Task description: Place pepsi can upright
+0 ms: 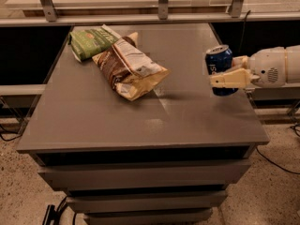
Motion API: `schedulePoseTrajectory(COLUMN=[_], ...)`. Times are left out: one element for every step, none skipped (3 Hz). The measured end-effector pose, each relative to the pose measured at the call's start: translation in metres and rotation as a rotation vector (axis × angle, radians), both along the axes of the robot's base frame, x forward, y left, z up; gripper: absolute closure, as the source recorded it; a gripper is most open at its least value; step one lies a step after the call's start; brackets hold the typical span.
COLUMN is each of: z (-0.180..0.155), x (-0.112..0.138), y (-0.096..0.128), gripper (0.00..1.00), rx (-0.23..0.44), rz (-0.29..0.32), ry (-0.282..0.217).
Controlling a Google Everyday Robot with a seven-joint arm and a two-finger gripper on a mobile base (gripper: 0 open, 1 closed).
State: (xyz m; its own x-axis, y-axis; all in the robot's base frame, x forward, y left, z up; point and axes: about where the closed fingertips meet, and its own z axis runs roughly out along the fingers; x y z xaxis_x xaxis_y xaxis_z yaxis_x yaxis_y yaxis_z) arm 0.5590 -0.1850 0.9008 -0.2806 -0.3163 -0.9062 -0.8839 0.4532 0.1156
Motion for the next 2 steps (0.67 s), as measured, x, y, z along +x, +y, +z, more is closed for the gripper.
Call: schedulePoseTrajectory(z=[-0.0008, -0.0029], x=[0.0003, 0.0004], y=[0.0021, 0.0048], gripper=[1.0, 1.0], rx=[-0.009, -0.003], rz=[0.017, 0.039], ry=[-0.019, -0.038])
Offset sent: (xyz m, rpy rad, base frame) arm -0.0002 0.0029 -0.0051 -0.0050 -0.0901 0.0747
